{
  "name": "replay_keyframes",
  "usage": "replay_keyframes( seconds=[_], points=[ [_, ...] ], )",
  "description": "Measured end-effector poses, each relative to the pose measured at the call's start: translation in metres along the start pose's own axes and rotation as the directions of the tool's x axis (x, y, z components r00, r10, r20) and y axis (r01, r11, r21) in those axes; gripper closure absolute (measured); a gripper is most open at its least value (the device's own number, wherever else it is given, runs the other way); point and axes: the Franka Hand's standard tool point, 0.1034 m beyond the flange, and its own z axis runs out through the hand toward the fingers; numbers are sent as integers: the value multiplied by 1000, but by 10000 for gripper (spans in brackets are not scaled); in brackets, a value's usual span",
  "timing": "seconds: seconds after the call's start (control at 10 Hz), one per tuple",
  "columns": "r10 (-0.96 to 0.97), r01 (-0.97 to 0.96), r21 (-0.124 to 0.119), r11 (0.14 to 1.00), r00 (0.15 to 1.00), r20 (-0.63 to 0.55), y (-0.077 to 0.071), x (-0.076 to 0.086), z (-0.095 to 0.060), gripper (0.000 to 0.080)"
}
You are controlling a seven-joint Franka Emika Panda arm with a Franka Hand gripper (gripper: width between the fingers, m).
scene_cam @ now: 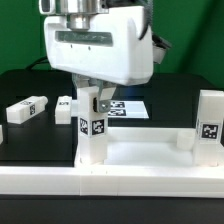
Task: Assemble desk
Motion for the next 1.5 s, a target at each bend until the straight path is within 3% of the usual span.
replay_keyframes(
  seconds=[0.2,0.4,0.5,0.6,0.7,0.9,1.2,1.5],
  points=[
    [79,-79,0,997,997,1,0,0,0,509],
    [3,-3,0,1000,1000,1,0,0,0,499],
    [-76,76,0,997,997,0,0,0,0,309],
    [-193,193,0,981,981,0,0,0,0,309],
    [-302,302,-1,953,953,0,0,1,0,187],
    [-456,456,-1,890,890,0,0,0,0,151],
    [-729,729,-3,684,684,-1,-1,0,0,150],
    [-864,864,-7,504,504,1,-1,-1,0,150]
  ],
)
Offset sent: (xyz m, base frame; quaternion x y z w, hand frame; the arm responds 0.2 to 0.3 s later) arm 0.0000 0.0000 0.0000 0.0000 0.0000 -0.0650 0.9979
